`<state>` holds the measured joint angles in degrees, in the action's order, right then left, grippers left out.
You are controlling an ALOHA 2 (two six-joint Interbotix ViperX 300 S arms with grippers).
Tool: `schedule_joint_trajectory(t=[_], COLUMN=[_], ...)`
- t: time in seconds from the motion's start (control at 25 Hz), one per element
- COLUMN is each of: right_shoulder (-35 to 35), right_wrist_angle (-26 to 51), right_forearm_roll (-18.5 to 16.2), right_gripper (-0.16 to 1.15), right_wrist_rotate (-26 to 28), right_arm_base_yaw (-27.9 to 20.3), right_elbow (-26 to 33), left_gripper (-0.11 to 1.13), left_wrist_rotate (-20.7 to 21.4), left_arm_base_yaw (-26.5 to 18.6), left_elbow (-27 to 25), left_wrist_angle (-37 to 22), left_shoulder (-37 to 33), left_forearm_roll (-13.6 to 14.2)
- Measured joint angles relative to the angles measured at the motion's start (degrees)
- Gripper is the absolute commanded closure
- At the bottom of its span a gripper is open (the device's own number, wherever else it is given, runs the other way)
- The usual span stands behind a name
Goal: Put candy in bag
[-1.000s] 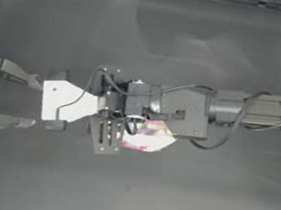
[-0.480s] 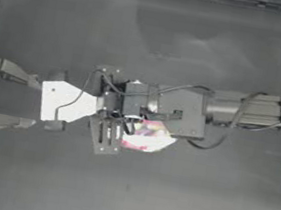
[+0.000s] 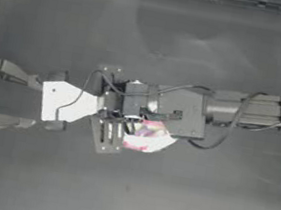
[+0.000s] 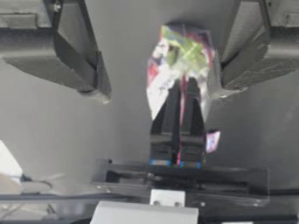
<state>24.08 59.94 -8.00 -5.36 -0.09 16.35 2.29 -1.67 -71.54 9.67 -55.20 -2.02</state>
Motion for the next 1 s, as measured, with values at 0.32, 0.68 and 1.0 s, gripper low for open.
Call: schedule_joint_trajectory(t=[0.32, 0.68, 1.0], right_shoulder=[-0.7, -4.04, -6.77], right_wrist_angle=[-0.35, -3.34, -8.35], right_forearm_roll=[-0.09, 1.14, 1.58], right_gripper=[0.92, 0.92, 0.92], right_wrist_rotate=[0.0, 0.26, 1.41], right_arm_base_yaw=[0.0, 0.09, 0.09], right_elbow=[0.0, -2.37, -7.91], left_gripper=[0.04, 0.04, 0.04], left_wrist_rotate=[0.0, 0.0, 0.0], left_arm_base_yaw=[-0.44, -0.79, -1.14], left_elbow=[-0.79, -0.79, -0.79], left_wrist_angle=[-0.7, -0.97, 0.62], left_shoulder=[0.0, 0.26, 6.42], left_forearm_roll=[-1.05, -1.85, -2.55])
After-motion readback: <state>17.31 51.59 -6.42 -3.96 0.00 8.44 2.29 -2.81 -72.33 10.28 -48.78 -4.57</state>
